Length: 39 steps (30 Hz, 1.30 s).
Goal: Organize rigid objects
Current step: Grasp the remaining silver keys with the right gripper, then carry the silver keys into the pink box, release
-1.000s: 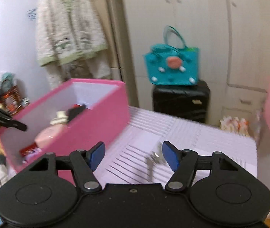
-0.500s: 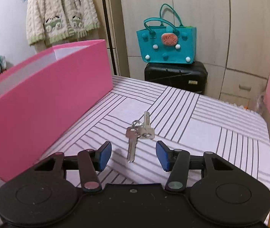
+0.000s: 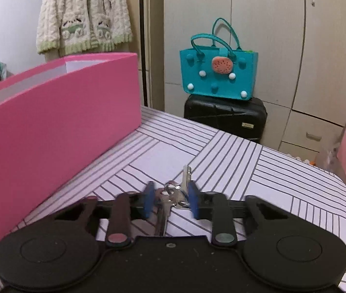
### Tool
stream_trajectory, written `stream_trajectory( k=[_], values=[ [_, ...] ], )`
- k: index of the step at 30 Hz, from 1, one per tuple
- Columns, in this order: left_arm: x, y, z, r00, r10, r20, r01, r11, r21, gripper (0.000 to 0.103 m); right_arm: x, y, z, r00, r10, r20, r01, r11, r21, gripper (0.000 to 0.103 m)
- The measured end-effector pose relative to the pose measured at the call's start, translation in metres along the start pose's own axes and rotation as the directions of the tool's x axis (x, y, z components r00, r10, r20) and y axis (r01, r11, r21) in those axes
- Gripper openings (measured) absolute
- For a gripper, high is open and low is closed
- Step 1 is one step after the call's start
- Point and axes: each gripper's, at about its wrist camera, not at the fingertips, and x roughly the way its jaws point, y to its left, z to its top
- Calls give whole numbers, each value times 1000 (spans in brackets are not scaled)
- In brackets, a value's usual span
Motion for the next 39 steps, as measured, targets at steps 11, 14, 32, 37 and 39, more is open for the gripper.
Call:
stream_trajectory(
  k=[11, 14, 32, 37, 39],
  values=[
    [0, 5, -1, 1000, -29, -3, 29, 1000, 5, 9, -18, -8, 9, 999, 47, 8, -47, 989, 138, 5],
    [0, 8, 0, 999, -39, -5, 39, 999, 4, 9, -27, -6, 15, 998, 64, 24, -67, 984, 165, 5],
    [0, 15, -3, 997, -72, 7, 72, 997, 14, 9, -67, 14, 62, 965, 251, 77, -263, 933, 248, 5],
    [0, 17, -3, 997, -83, 6, 83, 996, 24, 9, -81, 29, 89, 963, 247, 106, -264, 944, 198, 5],
    [1, 17, -2, 996, -88, 4, 88, 996, 25, 9, -85, 37, 101, 970, 218, 106, -232, 961, 151, 5]
  ],
)
